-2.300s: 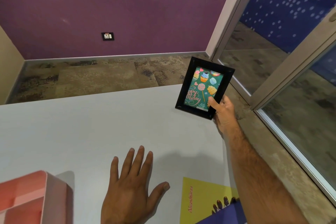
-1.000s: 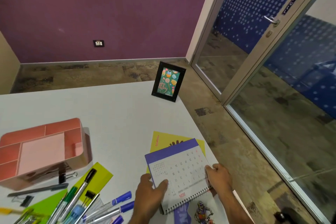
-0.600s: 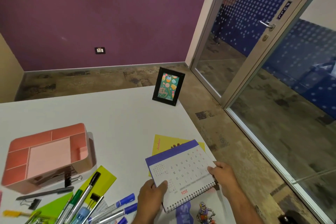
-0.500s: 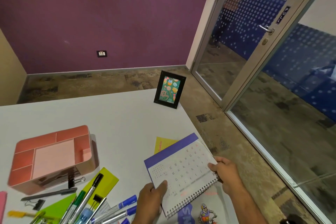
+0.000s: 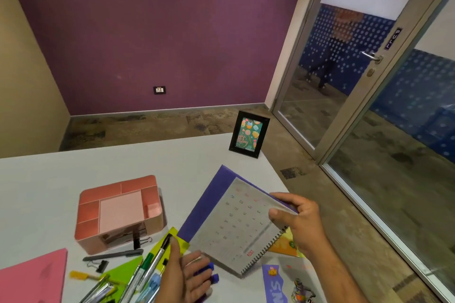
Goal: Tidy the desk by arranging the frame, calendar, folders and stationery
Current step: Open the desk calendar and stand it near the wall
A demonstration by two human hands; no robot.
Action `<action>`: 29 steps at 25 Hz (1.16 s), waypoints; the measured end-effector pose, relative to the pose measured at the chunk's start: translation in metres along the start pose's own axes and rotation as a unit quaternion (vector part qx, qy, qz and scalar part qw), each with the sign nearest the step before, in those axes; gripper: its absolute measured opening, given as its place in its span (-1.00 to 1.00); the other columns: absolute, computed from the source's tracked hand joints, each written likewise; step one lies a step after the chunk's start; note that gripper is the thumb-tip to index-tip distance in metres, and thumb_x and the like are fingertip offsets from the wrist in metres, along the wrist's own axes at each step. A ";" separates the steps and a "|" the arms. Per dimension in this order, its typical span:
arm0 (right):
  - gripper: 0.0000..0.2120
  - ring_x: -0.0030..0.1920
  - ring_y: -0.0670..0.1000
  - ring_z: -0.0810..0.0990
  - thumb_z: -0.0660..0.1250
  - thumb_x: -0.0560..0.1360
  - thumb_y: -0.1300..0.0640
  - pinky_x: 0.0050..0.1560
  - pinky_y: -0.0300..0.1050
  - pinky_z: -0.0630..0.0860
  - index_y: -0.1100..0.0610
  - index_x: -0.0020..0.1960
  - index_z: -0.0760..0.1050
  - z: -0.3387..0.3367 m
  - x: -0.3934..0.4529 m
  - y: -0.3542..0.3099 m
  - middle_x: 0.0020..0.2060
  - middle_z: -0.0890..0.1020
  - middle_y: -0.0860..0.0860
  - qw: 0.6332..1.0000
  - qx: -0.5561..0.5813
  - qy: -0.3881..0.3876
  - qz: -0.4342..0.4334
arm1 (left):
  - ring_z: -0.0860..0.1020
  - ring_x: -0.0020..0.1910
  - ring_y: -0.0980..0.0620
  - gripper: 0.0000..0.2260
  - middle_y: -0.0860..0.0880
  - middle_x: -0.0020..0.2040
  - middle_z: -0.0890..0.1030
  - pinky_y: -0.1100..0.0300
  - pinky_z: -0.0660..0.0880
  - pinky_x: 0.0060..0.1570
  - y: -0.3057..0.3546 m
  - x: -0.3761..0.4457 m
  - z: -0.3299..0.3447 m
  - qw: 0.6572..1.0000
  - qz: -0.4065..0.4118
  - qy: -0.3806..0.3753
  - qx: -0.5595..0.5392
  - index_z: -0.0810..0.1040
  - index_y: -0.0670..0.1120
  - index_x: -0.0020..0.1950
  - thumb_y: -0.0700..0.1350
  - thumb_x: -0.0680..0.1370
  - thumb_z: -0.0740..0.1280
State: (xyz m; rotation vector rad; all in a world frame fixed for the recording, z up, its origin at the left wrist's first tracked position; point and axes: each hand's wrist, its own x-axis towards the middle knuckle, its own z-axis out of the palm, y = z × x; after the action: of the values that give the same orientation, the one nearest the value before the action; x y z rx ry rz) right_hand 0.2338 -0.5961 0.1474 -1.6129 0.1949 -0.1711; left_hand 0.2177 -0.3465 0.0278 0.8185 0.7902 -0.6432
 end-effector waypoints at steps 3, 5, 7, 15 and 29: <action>-0.63 -0.23 -0.04 0.69 0.52 0.18 0.47 -0.23 -0.20 0.57 0.00 -0.25 0.72 0.016 -0.008 0.003 -0.27 0.73 0.04 0.995 -0.036 -0.084 -0.039 | 0.63 -0.15 -0.18 -0.17 -0.22 -0.08 0.70 0.03 0.57 -0.19 0.021 -0.024 -0.036 1.000 -0.008 0.002 -0.027 0.60 -0.27 0.10 0.50 0.38 0.17; -0.70 -0.15 0.00 0.69 0.56 0.13 0.42 -0.11 -0.16 0.58 0.05 -0.29 0.72 0.025 -0.013 0.007 -0.28 0.73 0.06 0.986 -0.030 -0.157 -0.051 | 0.62 -0.36 -0.10 -0.32 -0.20 -0.20 0.70 0.13 0.60 -0.38 0.031 -0.038 -0.052 0.998 0.016 0.013 -0.054 0.58 -0.29 0.19 0.31 0.45 0.31; -0.77 -0.01 0.05 0.65 0.66 0.07 0.17 0.02 -0.11 0.57 0.10 -0.30 0.72 0.035 -0.016 0.014 -0.22 0.73 0.06 0.973 -0.023 -0.220 -0.060 | 0.63 -0.46 -0.08 -0.50 -0.20 -0.23 0.68 0.15 0.60 -0.47 0.037 -0.045 -0.063 0.995 0.047 0.024 -0.088 0.54 -0.30 0.27 0.05 0.50 0.37; -0.58 0.17 0.11 0.63 0.31 0.42 0.53 0.03 0.18 0.62 0.13 0.13 0.62 0.080 -0.040 0.038 0.25 0.60 -0.07 0.986 0.113 -0.054 0.107 | 0.62 0.10 -0.32 -0.70 -0.28 0.12 0.65 -0.34 0.51 0.11 0.040 -0.059 -0.100 0.977 0.175 -0.016 -0.122 0.51 -0.11 0.28 -0.30 0.64 0.09; -0.65 0.00 0.22 0.69 0.27 0.50 0.48 0.07 0.28 0.58 0.14 0.17 0.51 0.158 -0.083 0.059 0.00 0.71 0.15 0.974 0.122 -0.045 0.183 | 0.62 -0.02 -0.20 -0.69 -0.23 0.09 0.64 0.02 0.65 -0.25 0.043 -0.085 -0.134 0.933 0.320 0.120 -0.113 0.51 -0.12 0.32 -0.25 0.57 0.30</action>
State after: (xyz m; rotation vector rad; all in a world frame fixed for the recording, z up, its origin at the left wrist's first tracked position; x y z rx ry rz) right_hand 0.1880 -0.4267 0.0814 -1.3106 0.3823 0.1585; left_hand 0.1554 -0.1962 0.0545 0.8873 0.7415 0.1325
